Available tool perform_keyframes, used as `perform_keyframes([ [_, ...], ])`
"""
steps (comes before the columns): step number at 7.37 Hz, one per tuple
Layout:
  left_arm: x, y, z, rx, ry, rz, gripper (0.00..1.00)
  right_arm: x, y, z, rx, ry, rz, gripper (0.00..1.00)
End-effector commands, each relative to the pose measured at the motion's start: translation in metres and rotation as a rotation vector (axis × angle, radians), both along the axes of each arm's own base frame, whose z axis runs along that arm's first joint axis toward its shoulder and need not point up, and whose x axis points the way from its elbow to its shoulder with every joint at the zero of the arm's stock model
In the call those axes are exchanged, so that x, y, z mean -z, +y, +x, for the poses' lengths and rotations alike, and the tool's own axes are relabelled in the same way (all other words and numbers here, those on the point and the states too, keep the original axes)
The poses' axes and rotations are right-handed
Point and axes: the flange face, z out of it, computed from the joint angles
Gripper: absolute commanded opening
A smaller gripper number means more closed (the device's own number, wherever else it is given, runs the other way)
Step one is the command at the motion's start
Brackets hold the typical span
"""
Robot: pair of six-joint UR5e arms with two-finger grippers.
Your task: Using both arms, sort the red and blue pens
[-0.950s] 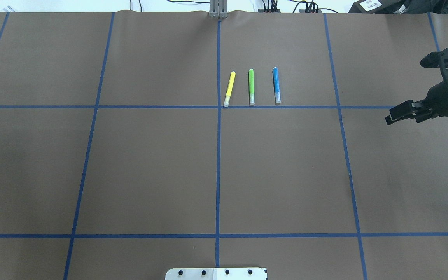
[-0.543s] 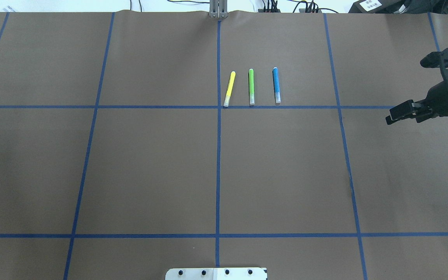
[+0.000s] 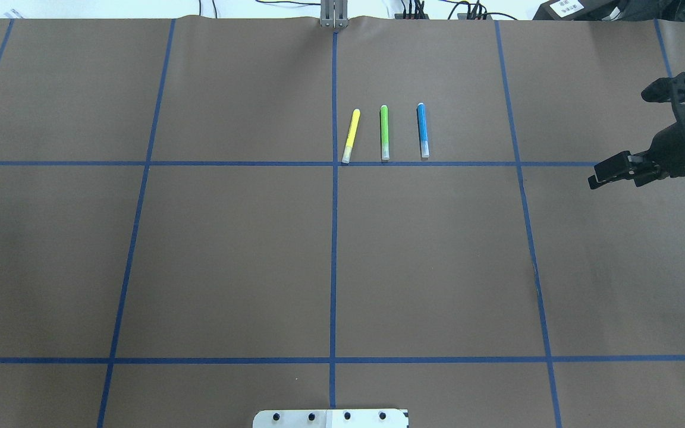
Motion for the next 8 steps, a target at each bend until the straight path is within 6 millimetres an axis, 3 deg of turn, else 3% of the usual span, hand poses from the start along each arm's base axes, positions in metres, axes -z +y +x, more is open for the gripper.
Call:
perform_keyframes([
  [1,0.012,-0.038,-0.009,0.025,-0.023,0.093,1.0,0.012,-0.008,-0.004,-0.05,-0.016,-0.046,1.0],
  [2,0.011,-0.066,-0.006,0.146,-0.034,0.202,1.0,0.016,-0.009,-0.005,-0.082,-0.024,-0.083,1.0],
  [4,0.019,-0.119,-0.018,0.158,-0.082,0.488,1.0,0.029,-0.016,-0.009,-0.14,-0.046,-0.142,1.0],
  [6,0.026,-0.153,-0.023,0.144,-0.129,0.778,1.0,0.03,-0.017,-0.009,-0.153,-0.046,-0.151,1.0],
  [8,0.046,-0.192,-0.019,0.118,-0.167,1.078,1.0,0.024,-0.022,-0.008,-0.181,-0.017,-0.139,1.0],
])
